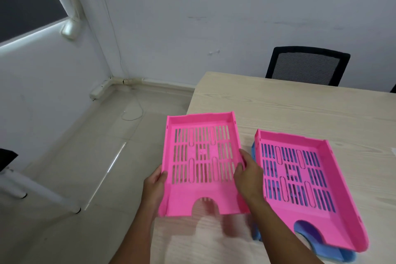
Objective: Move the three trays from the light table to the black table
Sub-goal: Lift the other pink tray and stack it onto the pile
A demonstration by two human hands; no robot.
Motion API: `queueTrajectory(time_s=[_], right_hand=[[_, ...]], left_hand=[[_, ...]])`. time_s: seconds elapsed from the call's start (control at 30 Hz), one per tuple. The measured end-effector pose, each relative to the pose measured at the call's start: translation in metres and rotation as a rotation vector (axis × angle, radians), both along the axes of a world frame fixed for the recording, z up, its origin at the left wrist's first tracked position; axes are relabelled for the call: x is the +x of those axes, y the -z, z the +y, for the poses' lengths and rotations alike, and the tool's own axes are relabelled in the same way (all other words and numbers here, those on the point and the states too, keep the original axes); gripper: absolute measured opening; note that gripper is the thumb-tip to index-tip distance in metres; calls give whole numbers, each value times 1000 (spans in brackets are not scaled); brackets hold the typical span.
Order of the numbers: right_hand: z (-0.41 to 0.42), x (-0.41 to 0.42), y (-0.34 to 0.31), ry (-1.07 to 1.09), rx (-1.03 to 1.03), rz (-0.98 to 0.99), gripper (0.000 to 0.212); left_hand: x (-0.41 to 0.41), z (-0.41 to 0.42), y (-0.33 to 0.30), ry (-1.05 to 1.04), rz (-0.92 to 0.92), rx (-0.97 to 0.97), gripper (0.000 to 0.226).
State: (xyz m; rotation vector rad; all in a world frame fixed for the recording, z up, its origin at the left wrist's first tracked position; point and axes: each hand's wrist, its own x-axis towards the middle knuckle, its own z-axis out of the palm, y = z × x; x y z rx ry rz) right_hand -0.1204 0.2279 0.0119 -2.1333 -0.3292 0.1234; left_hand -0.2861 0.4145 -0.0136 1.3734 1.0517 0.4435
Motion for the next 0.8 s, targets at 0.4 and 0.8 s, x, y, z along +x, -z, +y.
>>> queueTrajectory(time_s=[0.4,0.8], right_hand=[[-111,63,-53,101,84,13,47],[-252,107,-57,206,3,66,46]], left_hand=[[70,-76,-44,206,-156,153,40],[140,-209,-38,358,-54,223,39]])
